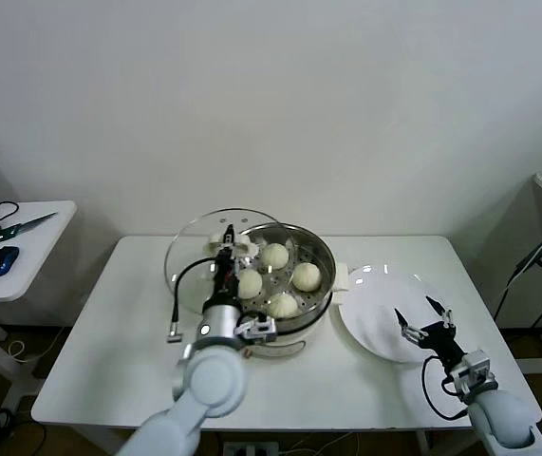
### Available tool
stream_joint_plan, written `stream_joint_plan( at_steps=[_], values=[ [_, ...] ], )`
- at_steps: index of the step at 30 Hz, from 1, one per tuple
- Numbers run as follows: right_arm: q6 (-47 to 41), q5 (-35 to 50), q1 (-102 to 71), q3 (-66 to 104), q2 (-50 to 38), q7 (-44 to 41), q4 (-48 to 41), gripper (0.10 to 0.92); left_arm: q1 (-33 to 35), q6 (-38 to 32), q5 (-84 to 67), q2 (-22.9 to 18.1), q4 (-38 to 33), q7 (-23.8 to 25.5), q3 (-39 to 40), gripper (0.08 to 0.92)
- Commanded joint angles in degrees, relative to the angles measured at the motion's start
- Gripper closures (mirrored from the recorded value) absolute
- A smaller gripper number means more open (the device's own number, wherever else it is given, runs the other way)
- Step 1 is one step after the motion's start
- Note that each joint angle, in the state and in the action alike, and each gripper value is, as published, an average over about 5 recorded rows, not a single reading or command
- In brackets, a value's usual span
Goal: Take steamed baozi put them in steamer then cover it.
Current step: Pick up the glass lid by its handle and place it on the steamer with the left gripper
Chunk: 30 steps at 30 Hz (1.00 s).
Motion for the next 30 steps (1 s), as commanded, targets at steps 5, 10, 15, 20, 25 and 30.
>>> stream_joint_plan(
  at_steps=[5, 10, 15, 20, 25, 30],
  values=[
    [0.4, -1.1, -0.3, 0.8, 0.3, -0.2, -0.3, 0.203, -4.8, 2.8, 2.2, -12.9, 13.0, -0.9, 4.7, 0.853],
    [0.5, -1.1, -0.3, 1.0, 0.2, -0.2, -0.4, 0.203, -5.1, 2.8, 1.6, -14.2, 15.9, -2.2, 4.3, 0.853],
    [0.6, -1.1, -0.3, 1.1, 0.4, -0.3, -0.6, 0.203, -5.6, 2.8, 1.9, -14.3, 17.8, -2.2, 3.9, 0.853],
    [0.7, -1.1, -0.3, 1.1, 0.5, -0.4, -0.7, 0.203, -6.1, 2.8, 2.6, -14.1, 19.4, -2.1, 3.4, 0.853],
    [0.8, -1.1, -0.2, 1.2, 0.5, -0.5, -0.9, 0.203, -6.0, 2.8, 2.7, -13.9, 19.5, -1.8, 3.3, 0.853],
    [0.8, -1.2, -0.1, 1.2, 0.7, -0.6, -0.8, 0.203, -5.6, 2.8, 2.9, -14.1, 19.7, -1.7, 3.5, 0.853]
  ],
)
